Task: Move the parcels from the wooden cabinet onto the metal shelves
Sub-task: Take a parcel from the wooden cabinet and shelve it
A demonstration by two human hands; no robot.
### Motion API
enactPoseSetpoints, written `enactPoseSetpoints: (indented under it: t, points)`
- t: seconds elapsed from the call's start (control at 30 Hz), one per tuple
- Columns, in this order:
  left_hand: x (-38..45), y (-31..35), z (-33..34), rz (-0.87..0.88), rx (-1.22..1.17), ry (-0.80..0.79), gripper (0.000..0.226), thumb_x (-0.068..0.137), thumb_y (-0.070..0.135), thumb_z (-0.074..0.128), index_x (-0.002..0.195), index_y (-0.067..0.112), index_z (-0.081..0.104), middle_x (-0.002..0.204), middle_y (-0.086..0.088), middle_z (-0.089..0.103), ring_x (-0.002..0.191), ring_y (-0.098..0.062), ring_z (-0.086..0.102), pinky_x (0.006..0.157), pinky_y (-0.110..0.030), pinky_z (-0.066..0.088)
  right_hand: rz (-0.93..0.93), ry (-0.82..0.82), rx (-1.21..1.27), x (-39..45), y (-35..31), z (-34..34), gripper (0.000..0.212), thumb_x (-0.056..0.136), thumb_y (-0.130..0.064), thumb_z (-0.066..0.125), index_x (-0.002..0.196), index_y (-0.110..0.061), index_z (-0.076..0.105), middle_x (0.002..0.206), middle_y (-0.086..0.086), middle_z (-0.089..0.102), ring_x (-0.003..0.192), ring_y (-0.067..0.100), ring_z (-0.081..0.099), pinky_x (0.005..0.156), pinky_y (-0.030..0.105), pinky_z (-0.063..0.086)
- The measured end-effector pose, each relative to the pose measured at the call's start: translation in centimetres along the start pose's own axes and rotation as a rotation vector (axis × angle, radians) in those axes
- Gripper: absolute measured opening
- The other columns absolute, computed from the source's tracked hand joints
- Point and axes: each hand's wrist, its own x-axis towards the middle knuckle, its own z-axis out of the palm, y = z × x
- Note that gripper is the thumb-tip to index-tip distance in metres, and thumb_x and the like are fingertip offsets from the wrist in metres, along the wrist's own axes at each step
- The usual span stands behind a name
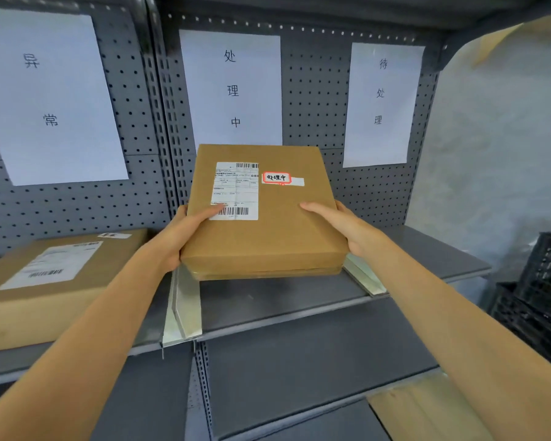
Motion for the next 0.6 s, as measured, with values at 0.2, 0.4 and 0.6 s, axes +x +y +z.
enactPoseSetpoints:
  t: [0.2, 0.4, 0.6]
  points:
    - [0.6, -2.0, 1.8, -0.110, 0.011, 0.096, 0.071, 0.073, 0.047, 0.075, 0.135, 0.029, 0.045, 0.114, -0.003, 0.066, 0.097, -0.021, 0.065, 0.067, -0.033, 0.052, 0.084, -0.126, -0.075, 4.4, 1.6, -1.6, 0.070, 0.073, -0.047, 0.078, 0.133, -0.022, 0.050, 0.115, 0.001, 0.065, 0.099, 0.019, 0.064, 0.082, 0.035, 0.053]
    - [2.1, -3.6, 3.5, -0.182, 0.021, 0.180, 0.071, 0.076, 0.047, 0.074, 0.136, 0.023, 0.042, 0.115, -0.006, 0.064, 0.095, -0.021, 0.064, 0.067, -0.033, 0.051, 0.157, -0.209, -0.098, 7.8, 3.2, -2.4, 0.055, 0.076, -0.045, 0.076, 0.122, -0.021, 0.055, 0.112, 0.005, 0.066, 0.100, 0.022, 0.064, 0.092, 0.041, 0.052]
    - [4.4, -4.7, 4.4, -0.240, 0.049, 0.218, 0.068, 0.078, 0.045, 0.073, 0.134, 0.021, 0.041, 0.104, -0.006, 0.065, 0.094, -0.023, 0.063, 0.080, -0.038, 0.052, 0.220, -0.227, -0.139, 11.2, 5.2, -2.6, 0.065, 0.072, -0.049, 0.078, 0.126, -0.021, 0.057, 0.115, 0.004, 0.067, 0.102, 0.024, 0.065, 0.091, 0.041, 0.053]
